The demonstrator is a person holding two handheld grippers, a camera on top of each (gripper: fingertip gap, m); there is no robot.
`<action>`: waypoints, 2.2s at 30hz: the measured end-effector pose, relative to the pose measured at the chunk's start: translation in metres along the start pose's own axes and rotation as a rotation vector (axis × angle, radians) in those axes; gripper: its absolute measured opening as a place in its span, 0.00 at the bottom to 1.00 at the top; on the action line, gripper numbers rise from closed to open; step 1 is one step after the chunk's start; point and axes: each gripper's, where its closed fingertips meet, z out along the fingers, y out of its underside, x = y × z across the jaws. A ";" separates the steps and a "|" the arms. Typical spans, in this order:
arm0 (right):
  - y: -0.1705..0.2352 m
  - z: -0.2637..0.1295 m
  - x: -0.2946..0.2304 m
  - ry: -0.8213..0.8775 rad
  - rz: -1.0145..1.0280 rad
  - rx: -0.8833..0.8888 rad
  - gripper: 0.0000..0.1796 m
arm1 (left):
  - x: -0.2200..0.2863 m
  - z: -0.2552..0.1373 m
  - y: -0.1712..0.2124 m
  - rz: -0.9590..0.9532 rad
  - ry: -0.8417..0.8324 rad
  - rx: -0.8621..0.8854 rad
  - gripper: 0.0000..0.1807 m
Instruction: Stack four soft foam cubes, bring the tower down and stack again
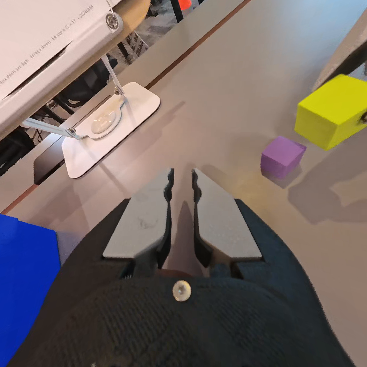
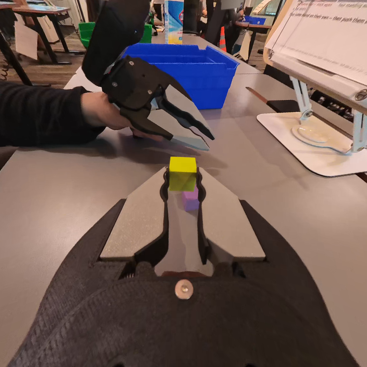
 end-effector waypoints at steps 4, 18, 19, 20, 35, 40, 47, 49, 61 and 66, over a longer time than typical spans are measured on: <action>0.011 0.009 0.008 0.016 -0.027 -0.068 0.13 | 0.001 0.000 0.000 0.006 -0.001 -0.006 0.08; 0.016 0.013 0.016 -0.055 -0.046 -0.092 0.13 | 0.004 0.002 0.003 0.014 0.010 -0.025 0.09; 0.017 0.013 0.017 -0.057 -0.045 -0.095 0.13 | 0.004 0.002 0.003 0.012 0.011 -0.025 0.09; 0.018 0.014 0.017 -0.059 -0.047 -0.103 0.13 | 0.004 0.002 0.003 0.010 0.011 -0.026 0.09; 0.023 0.020 0.014 -0.076 -0.068 -0.147 0.13 | 0.005 0.003 0.004 0.018 0.012 -0.034 0.09; 0.024 0.021 0.014 -0.077 -0.064 -0.151 0.13 | 0.006 0.003 0.005 0.027 0.013 -0.036 0.09; 0.026 0.021 0.016 -0.081 -0.042 -0.168 0.14 | 0.006 0.003 0.005 0.021 0.018 -0.037 0.09; 0.027 0.021 0.016 -0.083 -0.036 -0.170 0.14 | 0.007 0.003 0.004 0.025 0.018 -0.037 0.09; 0.030 0.023 0.018 -0.072 -0.031 -0.192 0.17 | 0.008 0.003 0.005 0.032 0.023 -0.040 0.09; 0.031 0.023 0.018 -0.068 -0.042 -0.199 0.14 | 0.009 0.003 0.005 0.032 0.023 -0.041 0.09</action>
